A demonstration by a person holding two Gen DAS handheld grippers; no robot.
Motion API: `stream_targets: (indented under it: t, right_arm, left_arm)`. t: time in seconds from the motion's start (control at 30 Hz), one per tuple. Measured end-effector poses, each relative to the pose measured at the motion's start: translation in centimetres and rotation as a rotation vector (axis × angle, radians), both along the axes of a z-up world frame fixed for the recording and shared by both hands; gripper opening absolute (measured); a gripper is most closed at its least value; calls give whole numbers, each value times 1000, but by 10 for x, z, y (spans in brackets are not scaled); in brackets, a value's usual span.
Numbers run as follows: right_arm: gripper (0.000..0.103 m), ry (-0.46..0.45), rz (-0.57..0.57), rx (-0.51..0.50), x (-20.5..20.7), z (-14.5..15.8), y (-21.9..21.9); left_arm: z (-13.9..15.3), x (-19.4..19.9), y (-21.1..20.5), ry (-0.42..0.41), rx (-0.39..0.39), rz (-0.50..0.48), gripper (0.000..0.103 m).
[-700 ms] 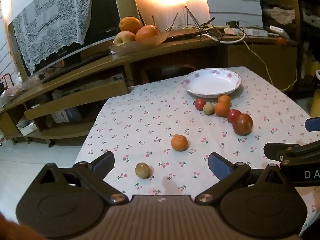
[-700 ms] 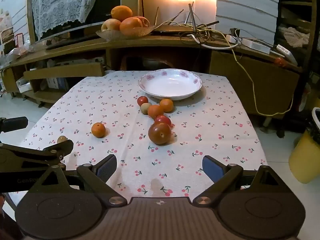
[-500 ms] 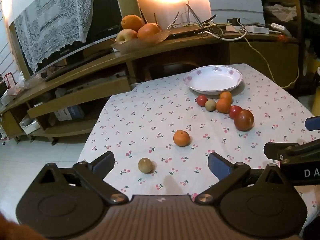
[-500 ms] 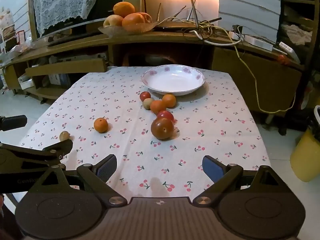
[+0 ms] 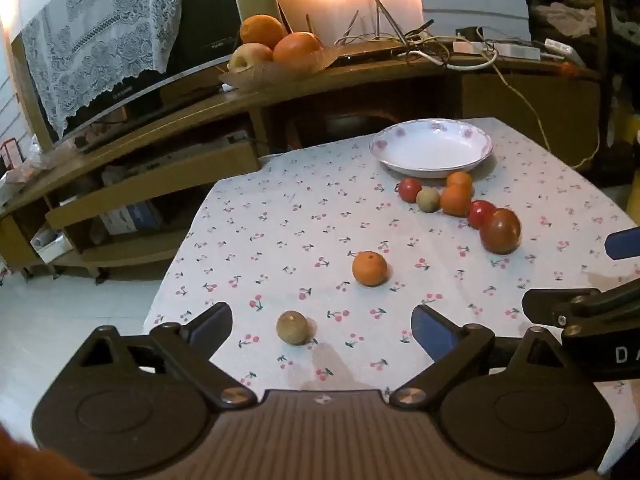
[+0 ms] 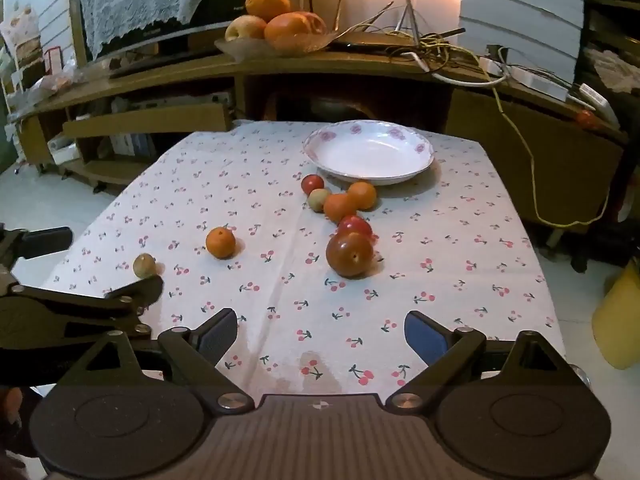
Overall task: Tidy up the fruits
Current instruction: 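Close left tool on beige round fruit while right tool closes on tangerine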
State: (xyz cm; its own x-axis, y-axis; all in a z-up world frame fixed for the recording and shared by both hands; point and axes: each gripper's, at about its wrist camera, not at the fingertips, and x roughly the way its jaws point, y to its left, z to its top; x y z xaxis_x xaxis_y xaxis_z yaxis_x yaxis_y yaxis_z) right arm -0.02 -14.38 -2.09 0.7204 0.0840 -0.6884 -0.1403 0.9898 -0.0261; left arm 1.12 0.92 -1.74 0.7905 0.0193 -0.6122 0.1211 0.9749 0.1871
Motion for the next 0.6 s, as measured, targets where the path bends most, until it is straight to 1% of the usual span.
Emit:
stream_targets:
  t: [0.07,0.17,0.27,0.33,0.43,0.57,0.6]
  right_arm:
    - [92,10,12,7,7,-2,3]
    - [90,15,40,12,17,-5,10]
    - [88,15,77,-7,27,-8,16]
    - [88,23,94,-8,35,-8,18]
    - [85,19,112,-8,47,-7,20]
    - [82,20,155,-14,64,-12,27]
    - [81,23,164,-16,68,-15,29]
  left_arm:
    - [-2,4,5,-14,1,0,101]
    - [-8,10,15,-8,-12,11,101]
    - [-16,21,18,13,13,12,100]
    - [-23,27,19,35,23,8,96]
    - [-32,36,23,69,2,2,91]
    - [-39,47,26,93,-4,2,87]
    - [-39,49,26,99,-10,0,84]
